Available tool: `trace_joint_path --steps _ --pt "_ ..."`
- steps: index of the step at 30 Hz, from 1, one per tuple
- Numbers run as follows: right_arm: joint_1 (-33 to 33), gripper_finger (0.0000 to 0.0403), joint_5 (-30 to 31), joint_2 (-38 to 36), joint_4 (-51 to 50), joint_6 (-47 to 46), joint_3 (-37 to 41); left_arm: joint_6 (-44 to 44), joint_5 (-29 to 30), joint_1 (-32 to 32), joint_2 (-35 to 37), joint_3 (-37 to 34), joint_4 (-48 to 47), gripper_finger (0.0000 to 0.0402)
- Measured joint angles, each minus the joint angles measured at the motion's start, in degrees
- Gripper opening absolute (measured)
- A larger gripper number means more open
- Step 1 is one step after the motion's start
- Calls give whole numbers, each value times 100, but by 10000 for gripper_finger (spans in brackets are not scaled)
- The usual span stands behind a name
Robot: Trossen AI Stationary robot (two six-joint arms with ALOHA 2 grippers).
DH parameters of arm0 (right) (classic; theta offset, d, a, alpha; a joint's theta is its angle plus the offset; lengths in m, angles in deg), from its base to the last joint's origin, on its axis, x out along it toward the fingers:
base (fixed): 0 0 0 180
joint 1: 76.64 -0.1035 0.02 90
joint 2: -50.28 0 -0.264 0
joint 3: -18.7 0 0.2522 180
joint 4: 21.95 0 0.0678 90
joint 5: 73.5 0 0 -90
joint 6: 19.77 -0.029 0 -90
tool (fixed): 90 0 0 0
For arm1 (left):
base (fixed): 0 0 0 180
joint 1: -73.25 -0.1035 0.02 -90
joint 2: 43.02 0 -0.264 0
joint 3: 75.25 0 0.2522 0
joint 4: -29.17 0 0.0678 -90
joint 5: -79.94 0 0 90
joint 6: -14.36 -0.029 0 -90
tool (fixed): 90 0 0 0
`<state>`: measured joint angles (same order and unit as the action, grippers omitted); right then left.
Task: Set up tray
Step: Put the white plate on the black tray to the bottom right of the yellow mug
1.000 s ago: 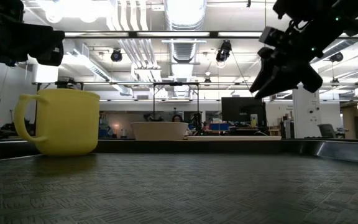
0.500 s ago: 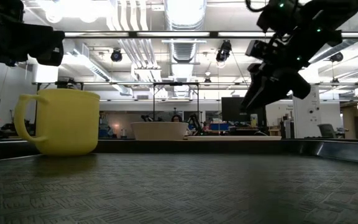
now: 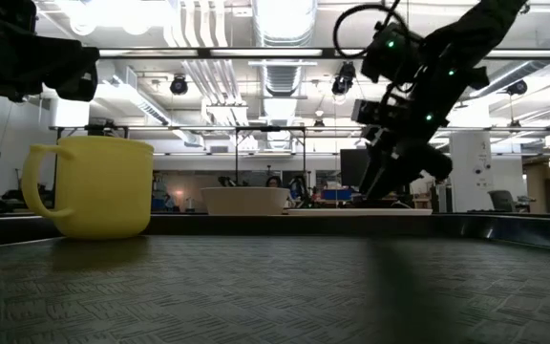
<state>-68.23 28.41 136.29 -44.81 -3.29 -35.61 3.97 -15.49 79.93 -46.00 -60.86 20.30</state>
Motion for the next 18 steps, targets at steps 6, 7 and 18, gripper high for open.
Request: trace_joint_path --steps 6,7,18 --pt "348 154 -65 253 -86 -264 -36 0 2 0 0 0 2 94" --pt "380 152 -62 300 -157 -263 -36 0 2 -1 0 0 1 94" --pt "582 138 5 670 -225 -208 -115 0 2 -2 0 0 1 94"
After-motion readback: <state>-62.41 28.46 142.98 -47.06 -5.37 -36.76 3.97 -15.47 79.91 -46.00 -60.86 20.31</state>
